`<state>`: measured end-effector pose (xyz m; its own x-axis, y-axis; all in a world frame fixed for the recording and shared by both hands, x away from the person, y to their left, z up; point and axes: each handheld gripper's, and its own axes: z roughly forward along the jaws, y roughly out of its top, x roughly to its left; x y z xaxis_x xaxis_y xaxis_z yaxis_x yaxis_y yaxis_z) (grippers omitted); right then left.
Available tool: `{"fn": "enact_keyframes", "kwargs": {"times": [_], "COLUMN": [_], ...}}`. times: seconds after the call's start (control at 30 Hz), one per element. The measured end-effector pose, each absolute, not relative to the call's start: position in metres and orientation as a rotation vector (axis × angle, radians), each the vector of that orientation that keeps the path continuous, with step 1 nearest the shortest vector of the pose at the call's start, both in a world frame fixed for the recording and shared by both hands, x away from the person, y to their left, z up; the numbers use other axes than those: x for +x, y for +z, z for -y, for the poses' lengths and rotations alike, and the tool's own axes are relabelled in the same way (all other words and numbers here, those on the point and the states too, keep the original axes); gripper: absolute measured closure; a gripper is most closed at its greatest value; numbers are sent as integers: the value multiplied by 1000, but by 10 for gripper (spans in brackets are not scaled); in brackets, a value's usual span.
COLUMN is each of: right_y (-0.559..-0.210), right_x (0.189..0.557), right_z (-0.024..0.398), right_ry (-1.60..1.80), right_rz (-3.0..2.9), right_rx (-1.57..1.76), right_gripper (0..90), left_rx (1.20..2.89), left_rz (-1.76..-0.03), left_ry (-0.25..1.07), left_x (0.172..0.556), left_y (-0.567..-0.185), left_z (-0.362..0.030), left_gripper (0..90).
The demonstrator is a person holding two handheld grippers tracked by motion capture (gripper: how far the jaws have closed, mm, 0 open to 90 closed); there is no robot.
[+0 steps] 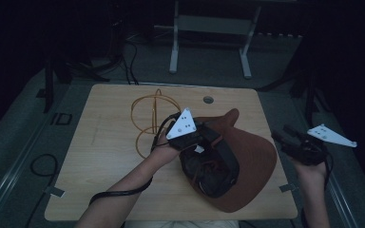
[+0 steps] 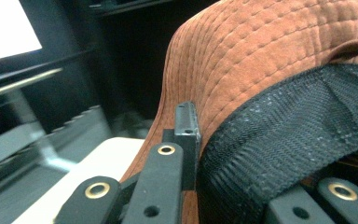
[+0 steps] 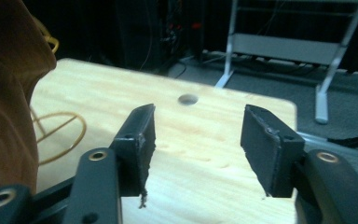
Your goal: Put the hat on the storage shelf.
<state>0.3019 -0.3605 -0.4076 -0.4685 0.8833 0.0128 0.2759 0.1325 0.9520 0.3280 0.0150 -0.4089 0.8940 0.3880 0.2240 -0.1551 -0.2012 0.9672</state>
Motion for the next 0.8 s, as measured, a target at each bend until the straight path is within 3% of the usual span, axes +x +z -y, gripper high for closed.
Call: {"fn": "enact_keyframes", "kwargs": {"times": [0.27,0.5,0.8], "right_y": [-421,-419,-417], "right_x": [297,282,284], "right_z": [319,272,254], "right_ry": [1455,1592,1661], "right_rz": [-1986,-2175,-2210], "right_rx": [1025,852,753], "right_gripper": [424,403,407], "left_rx": [1686,1701,1705], "left_rz": [10,53,60], "left_ry": [392,419,412], "left_x": [317,311,311], "left_y": [-409,-408,-410], "left_z": [-18,-11,-1], "left_gripper": [855,855,855]}}
